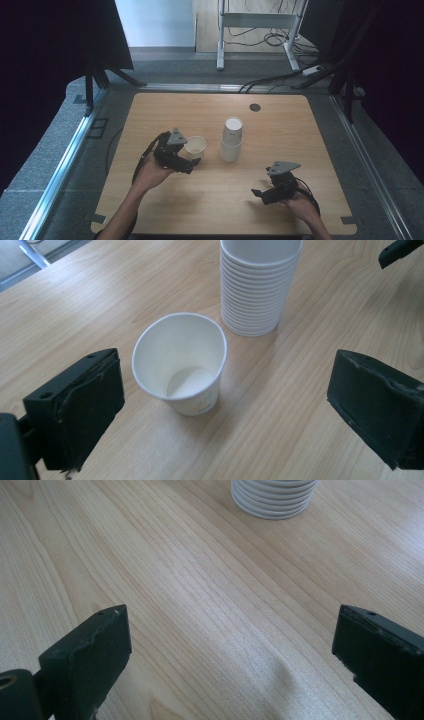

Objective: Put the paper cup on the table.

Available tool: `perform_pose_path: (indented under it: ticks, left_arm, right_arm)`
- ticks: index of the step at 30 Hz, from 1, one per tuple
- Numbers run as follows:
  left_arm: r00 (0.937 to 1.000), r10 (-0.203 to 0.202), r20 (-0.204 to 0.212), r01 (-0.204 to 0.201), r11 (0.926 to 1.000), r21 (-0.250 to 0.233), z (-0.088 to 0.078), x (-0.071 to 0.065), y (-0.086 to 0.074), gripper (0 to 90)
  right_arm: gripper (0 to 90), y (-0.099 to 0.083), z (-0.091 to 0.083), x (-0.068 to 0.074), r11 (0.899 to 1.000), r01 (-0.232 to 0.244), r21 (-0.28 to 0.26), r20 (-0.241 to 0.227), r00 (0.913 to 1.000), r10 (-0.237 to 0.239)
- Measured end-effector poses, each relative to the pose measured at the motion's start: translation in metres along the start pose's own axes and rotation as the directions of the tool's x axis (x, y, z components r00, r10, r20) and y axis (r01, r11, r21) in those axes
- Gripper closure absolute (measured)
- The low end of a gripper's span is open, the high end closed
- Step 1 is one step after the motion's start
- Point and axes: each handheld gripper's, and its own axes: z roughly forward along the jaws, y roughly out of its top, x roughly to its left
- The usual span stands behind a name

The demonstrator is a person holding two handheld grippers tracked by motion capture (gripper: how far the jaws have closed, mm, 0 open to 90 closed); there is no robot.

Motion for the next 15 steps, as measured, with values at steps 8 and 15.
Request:
perform_pose_path:
  ticks: [8,15]
  left_arm:
    - [0.9999,-0.005,-0.010,0.005,0.9996,-0.027,-0.011,-0.007,-0.021,1.1]
    - [0.9994,-0.032,-0.008,0.032,0.9978,-0.058,-0.012,-0.014,-0.044,0.8]
  right_arm:
    - [1.4,-0.001,0.001,0.000,1.000,-0.004,-0.004,0.012,0.9999,0.004]
    - [0.0,-0.006,0.001,-0.003,1.000,-0.023,0.003,0.026,0.9994,0.023]
